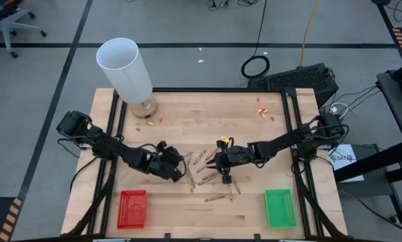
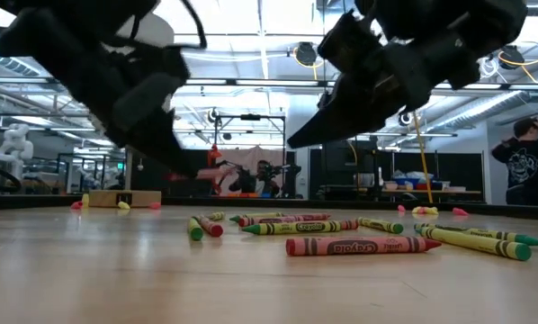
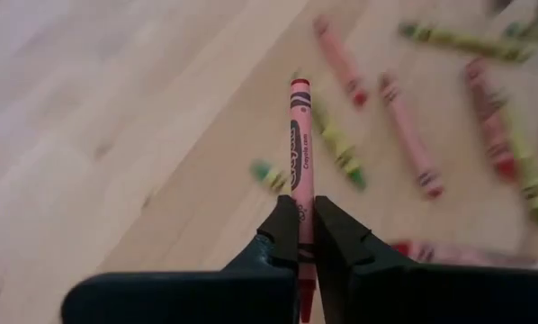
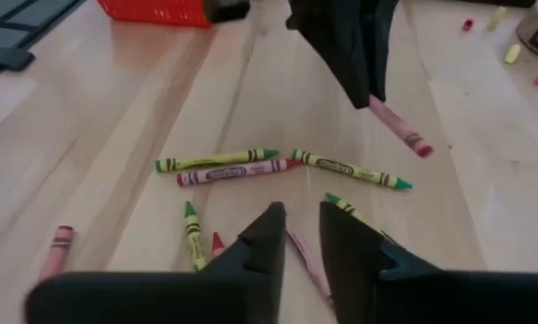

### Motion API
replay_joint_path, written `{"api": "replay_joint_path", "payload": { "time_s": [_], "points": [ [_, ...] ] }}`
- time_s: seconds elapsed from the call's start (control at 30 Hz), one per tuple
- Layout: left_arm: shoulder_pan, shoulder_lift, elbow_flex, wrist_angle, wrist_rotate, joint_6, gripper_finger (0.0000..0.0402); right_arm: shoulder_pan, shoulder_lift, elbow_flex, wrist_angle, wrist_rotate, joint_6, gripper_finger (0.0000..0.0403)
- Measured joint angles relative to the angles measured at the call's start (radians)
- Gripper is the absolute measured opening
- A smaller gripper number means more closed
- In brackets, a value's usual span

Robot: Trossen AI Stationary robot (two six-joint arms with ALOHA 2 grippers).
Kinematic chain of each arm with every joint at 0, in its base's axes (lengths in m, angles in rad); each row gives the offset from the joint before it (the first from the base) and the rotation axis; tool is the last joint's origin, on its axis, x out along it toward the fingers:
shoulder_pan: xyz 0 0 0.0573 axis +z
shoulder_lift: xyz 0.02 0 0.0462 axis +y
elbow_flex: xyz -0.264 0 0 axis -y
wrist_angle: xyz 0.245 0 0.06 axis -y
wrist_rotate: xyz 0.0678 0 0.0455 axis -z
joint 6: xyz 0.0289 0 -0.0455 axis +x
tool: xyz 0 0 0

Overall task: Sort crayons
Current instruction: Put the red crayon into the green bin

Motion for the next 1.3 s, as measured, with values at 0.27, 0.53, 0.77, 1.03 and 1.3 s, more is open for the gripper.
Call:
{"api": "replay_joint_path", "payload": {
  "time_s": [0.27,0.53,0.77,1.03,1.3],
  "points": [
    [0.0,0.0,0.0,0.159,0.046,0.205,0.0009,0.005,0.082,0.026,0.106,0.252,-0.096,0.0163],
    [0.0,0.0,0.0,0.232,0.07,0.311,0.0009,0.006,0.084,0.054,0.111,0.144,-0.162,0.0214],
    [0.0,0.0,0.0,0.237,0.09,0.329,0.0009,0.006,0.084,0.062,0.128,0.122,-0.168,0.0186],
    [0.0,0.0,0.001,0.296,0.105,0.388,0.0009,0.005,0.084,0.062,0.129,0.093,-0.173,0.014],
    [0.0,-0.001,0.001,0.327,0.139,0.415,0.0009,0.005,0.084,0.062,0.13,0.094,-0.173,0.0101]
  ]
}}
